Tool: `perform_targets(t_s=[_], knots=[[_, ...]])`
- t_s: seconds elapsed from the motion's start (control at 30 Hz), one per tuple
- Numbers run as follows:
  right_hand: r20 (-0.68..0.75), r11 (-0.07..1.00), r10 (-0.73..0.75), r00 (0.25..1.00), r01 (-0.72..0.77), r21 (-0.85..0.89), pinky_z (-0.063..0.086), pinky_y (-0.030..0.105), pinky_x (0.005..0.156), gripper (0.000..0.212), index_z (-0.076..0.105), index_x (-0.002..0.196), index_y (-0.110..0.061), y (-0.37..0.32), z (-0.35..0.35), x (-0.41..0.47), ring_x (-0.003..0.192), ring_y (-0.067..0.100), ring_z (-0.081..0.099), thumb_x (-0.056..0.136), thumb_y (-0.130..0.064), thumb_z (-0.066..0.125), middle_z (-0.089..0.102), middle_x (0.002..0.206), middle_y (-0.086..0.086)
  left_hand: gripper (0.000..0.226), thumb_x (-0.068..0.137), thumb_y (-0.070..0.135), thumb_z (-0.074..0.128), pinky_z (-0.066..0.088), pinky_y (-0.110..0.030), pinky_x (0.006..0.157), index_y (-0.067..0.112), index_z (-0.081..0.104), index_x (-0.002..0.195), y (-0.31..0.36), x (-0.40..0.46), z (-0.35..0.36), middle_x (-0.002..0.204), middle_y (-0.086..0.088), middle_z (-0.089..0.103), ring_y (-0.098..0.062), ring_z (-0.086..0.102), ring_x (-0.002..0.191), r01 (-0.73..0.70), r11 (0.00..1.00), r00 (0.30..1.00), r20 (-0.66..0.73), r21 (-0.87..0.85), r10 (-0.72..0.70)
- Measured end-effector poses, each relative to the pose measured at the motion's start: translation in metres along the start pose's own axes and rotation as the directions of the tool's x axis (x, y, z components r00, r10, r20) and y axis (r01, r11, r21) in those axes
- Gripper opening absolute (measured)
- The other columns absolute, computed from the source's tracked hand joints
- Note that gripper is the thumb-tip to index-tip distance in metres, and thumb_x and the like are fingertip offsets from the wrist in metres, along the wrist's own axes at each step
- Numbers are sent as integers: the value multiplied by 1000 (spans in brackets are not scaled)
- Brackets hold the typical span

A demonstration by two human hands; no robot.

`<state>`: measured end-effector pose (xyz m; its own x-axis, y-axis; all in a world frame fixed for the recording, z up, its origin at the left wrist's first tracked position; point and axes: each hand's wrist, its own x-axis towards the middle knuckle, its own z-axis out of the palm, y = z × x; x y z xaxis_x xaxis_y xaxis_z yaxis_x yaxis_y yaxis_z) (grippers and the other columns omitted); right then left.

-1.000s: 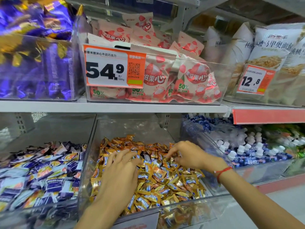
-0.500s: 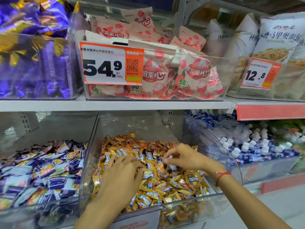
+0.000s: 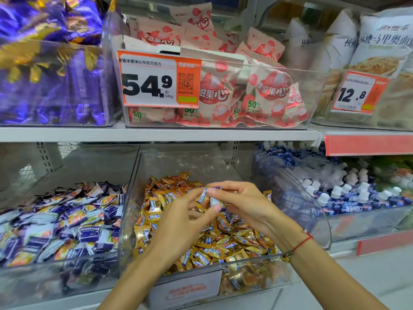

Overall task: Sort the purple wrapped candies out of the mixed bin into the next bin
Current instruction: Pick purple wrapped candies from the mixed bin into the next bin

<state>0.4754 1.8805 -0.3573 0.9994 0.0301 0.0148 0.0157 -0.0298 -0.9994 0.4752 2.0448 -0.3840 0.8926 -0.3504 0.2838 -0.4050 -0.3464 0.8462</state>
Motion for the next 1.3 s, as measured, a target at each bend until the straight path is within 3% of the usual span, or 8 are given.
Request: perform_targets(t_s=[0.23, 0.37, 0.47, 0.77, 0.87, 0.97, 1.1, 1.3], knots=[[-159, 996, -34, 987, 21, -83, 51, 14, 62, 19, 77, 96, -17, -10, -11, -2, 76, 2, 68, 77, -20, 78, 76, 85, -4, 25, 93, 44, 53, 57, -30, 69, 48, 58, 118, 0, 0, -7, 89, 24, 68, 3, 67, 77, 2, 989, 993, -116, 149, 15], [-297, 992, -70, 952, 36, -118, 52, 17, 69, 25, 75, 96, -21, -14, -34, -2, 78, 4, 68, 72, -25, 82, 76, 87, -4, 34, 83, 67, 49, 46, -29, 96, 45, 70, 99, -3, -1, -3, 110, 36, 56, 16, 50, 103, -21, 972, 999, 40, 233, 12], [-280, 995, -83, 956, 64, -77, 53, 18, 67, 22, 74, 87, -15, -11, -26, -1, 74, 8, 68, 68, -20, 84, 73, 78, -2, 59, 75, 78, 41, 39, -26, 102, 45, 59, 120, -3, 2, -2, 124, 32, 53, 12, 43, 118, -21, 969, 1000, -14, 245, 25], [-97, 917, -240, 966, 192, -349, 54, 21, 63, 20, 76, 89, -15, -10, 1, 19, 66, 7, 68, 88, -33, 68, 74, 75, 2, 21, 94, 33, 56, 55, -52, 67, 48, 56, 109, -8, 5, -4, 86, 18, 70, -21, 69, 73, -61, 998, 984, -169, 5, 61], [34, 521, -199, 979, 135, -843, 54, 29, 84, 18, 73, 106, -20, 3, -28, 50, 87, 6, 67, 93, -25, 61, 74, 101, -4, 18, 95, 33, 54, 55, -49, 63, 46, 54, 107, -13, 4, -5, 77, 6, 68, -27, 65, 67, 2, 1000, 980, -201, 29, 4], [206, 57, 186, 961, 199, -978, 45, 34, 97, 43, 60, 131, -25, 28, -37, 70, 120, 21, 54, 91, -10, 56, 57, 133, 0, 14, 97, 33, 49, 38, -36, 50, 41, 53, 109, -21, 5, -4, 65, -8, 56, -17, 44, 48, 38, 995, 984, -176, 94, -20], [181, -144, 125, 975, 199, -969, 45, 38, 99, 39, 63, 125, -24, 40, -33, 82, 122, 25, 50, 88, -11, 60, 53, 132, 4, 21, 99, 34, 45, 28, -26, 49, 22, 53, 116, -22, 7, -3, 57, 4, 40, -8, 34, 44, 81, 993, 983, -172, 88, -65], [68, 381, 57, 996, 41, -924, 52, 32, 86, 30, 69, 100, -14, 15, -61, 65, 94, 15, 63, 88, -41, 66, 69, 99, -2, 32, 100, 34, 44, 32, -31, 48, 8, 50, 116, -19, 7, -4, 50, 7, 30, -8, 29, 42, 92, 995, 980, -182, 32, -85]])
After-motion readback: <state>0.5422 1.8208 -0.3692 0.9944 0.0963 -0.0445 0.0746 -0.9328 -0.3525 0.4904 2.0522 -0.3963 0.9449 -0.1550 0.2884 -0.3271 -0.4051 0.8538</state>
